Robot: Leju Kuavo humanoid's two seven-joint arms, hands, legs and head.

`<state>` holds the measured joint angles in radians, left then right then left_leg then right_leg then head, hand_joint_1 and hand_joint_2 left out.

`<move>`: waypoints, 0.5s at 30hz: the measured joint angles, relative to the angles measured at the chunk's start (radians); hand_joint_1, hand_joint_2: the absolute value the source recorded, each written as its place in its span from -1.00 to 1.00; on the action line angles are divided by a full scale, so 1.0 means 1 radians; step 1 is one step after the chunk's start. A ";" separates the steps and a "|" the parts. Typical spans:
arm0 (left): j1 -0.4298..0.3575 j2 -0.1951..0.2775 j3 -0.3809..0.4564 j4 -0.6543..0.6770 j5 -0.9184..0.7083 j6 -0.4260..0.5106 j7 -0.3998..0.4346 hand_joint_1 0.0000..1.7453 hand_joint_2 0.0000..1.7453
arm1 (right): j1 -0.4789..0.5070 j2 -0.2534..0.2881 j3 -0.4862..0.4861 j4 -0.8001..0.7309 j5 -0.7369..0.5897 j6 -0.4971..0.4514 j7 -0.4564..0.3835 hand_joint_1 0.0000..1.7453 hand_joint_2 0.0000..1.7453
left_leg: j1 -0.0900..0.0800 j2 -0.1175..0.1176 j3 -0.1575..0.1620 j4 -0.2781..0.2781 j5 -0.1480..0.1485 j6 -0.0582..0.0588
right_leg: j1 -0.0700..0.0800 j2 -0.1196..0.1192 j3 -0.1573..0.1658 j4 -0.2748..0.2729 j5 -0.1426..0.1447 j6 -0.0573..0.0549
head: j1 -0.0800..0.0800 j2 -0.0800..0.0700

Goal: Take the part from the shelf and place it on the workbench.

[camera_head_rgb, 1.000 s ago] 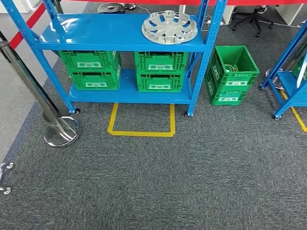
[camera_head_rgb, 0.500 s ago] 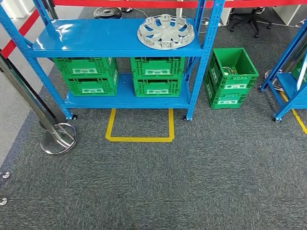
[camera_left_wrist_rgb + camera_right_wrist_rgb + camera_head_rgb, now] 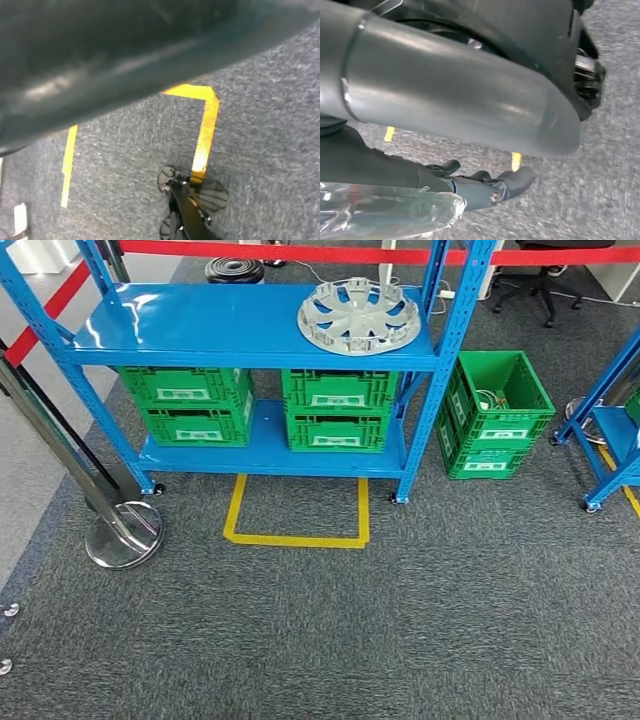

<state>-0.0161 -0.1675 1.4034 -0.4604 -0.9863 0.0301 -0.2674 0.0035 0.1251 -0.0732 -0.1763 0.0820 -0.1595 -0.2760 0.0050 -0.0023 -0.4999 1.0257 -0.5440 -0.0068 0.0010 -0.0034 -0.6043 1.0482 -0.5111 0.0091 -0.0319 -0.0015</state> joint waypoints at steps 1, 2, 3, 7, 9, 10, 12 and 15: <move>-0.001 0.000 0.000 0.000 -0.001 0.000 0.000 -1.00 -1.00 | 0.001 0.000 0.000 0.000 0.000 0.000 0.000 -1.00 -1.00 | 0.000 0.000 0.004 0.001 0.000 -0.006 | -0.001 0.001 0.009 -0.004 0.002 -0.007 | 0.000 0.000; 0.000 0.000 0.000 0.000 -0.001 0.001 -0.001 -1.00 -1.00 | 0.003 0.000 0.000 0.000 0.000 0.000 0.000 -1.00 -1.00 | 0.000 0.000 0.009 0.007 -0.002 -0.011 | -0.003 0.001 0.020 -0.008 0.006 -0.013 | -0.001 0.000; -0.001 0.000 0.000 0.000 -0.001 0.001 -0.001 -1.00 -1.00 | 0.004 0.000 0.000 0.000 0.000 0.000 0.000 -1.00 -1.00 | 0.000 0.000 0.005 0.026 -0.006 -0.016 | -0.005 0.001 0.032 -0.013 0.007 -0.019 | -0.003 0.000; -0.004 0.001 0.000 0.000 -0.002 0.002 -0.002 -1.00 -1.00 | 0.000 0.000 0.000 0.000 -0.001 0.000 0.001 -1.00 0.00 | 0.003 0.000 -0.121 0.232 -0.092 -0.032 | -0.009 0.001 0.062 -0.023 -0.009 -0.031 | -0.010 0.000; -0.001 0.000 0.000 0.000 -0.003 0.002 -0.002 -1.00 -1.00 | 0.001 0.000 0.000 0.000 -0.001 0.000 0.001 -1.00 1.00 | 0.003 0.001 -0.164 0.261 -0.093 -0.031 | -0.008 0.003 0.077 -0.023 -0.023 -0.031 | -0.010 0.000; 0.000 0.000 0.000 0.000 -0.004 0.002 -0.002 -1.00 -1.00 | 0.002 0.000 0.000 0.000 -0.001 0.000 0.001 -1.00 1.00 | 0.002 0.001 -0.162 0.227 -0.059 -0.028 | -0.007 0.004 0.088 -0.023 -0.031 -0.030 | -0.010 0.000; 0.001 0.002 0.001 0.000 -0.004 0.002 -0.002 -1.00 -1.00 | 0.003 0.000 -0.001 0.000 -0.001 0.000 0.001 -1.00 0.00 | -0.002 0.001 -0.133 0.114 0.034 -0.014 | -0.006 0.004 0.108 -0.024 -0.048 -0.026 | -0.009 0.000; 0.002 0.003 0.003 -0.001 -0.005 0.002 -0.002 -1.00 -1.00 | 0.000 0.001 -0.001 0.001 -0.001 0.000 0.002 -1.00 -1.00 | -0.011 0.002 -0.109 0.020 0.063 0.008 | -0.003 0.005 0.118 -0.026 -0.065 -0.008 | -0.009 0.000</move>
<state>-0.0138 -0.1644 1.4060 -0.4612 -0.9914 0.0325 -0.2694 0.0036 0.1259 -0.0739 -0.1757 0.0811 -0.1598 -0.2745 -0.0057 0.0001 -0.6093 1.0460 -0.4810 0.0012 -0.0019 0.0015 -0.4863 1.0226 -0.5761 0.0014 -0.0405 -0.0015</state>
